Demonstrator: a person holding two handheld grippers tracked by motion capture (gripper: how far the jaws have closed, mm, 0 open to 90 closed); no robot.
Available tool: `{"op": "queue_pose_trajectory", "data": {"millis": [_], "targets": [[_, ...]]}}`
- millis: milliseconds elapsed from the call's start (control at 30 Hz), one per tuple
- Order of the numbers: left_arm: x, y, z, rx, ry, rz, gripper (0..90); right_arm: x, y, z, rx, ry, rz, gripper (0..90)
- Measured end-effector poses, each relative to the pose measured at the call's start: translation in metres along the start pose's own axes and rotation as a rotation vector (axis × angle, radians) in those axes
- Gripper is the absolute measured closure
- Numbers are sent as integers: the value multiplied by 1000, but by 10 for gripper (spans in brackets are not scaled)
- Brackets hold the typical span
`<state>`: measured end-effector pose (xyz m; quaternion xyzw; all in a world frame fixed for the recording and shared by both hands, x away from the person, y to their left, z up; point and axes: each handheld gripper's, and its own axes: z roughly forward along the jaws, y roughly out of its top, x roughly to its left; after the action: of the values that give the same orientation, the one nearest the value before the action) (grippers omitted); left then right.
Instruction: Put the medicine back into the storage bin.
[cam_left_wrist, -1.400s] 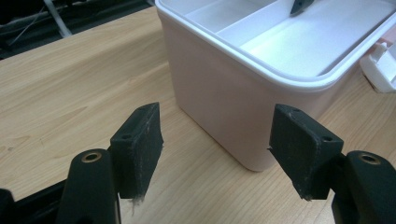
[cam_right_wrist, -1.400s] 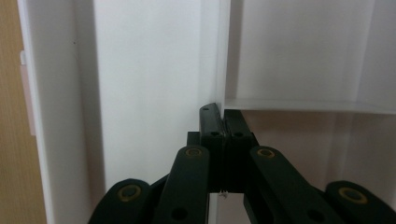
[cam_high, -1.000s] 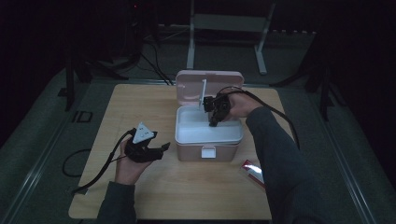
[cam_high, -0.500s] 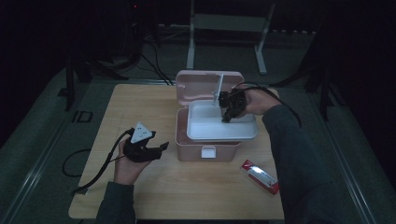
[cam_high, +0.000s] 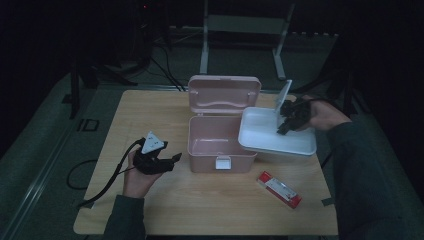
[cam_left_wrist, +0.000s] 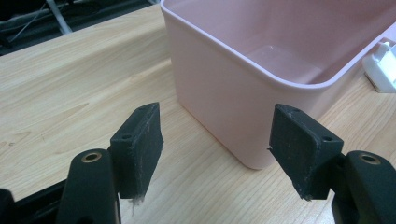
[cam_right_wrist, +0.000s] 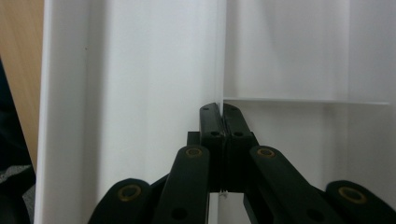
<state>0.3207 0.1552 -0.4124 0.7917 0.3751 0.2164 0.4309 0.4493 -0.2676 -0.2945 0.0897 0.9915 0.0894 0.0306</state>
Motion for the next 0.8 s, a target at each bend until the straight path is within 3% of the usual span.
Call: {"op": "queue_pose_trajectory", "data": {"millis": [133,200,333,400,700,800], "targets": [[0,0,0,3,-2,1,340,-2,-24,-3,9,-11,48,896],[-1,0,1,4,-4,0,340,-6,-44,-4,7,-18,96,896],[-1,0,2,5,-5,1,340,-9,-61,0,22,-10,130,896],[-2,-1,2,8,-6,-1,340,-14,-78,8,27,-8,177,896],[-2,-1,3,9,-7,2,340,-22,-84,47,23,-22,229,896],[-2,-1,2,11,-6,3,340,-27,-82,74,33,-6,257,896]]}}
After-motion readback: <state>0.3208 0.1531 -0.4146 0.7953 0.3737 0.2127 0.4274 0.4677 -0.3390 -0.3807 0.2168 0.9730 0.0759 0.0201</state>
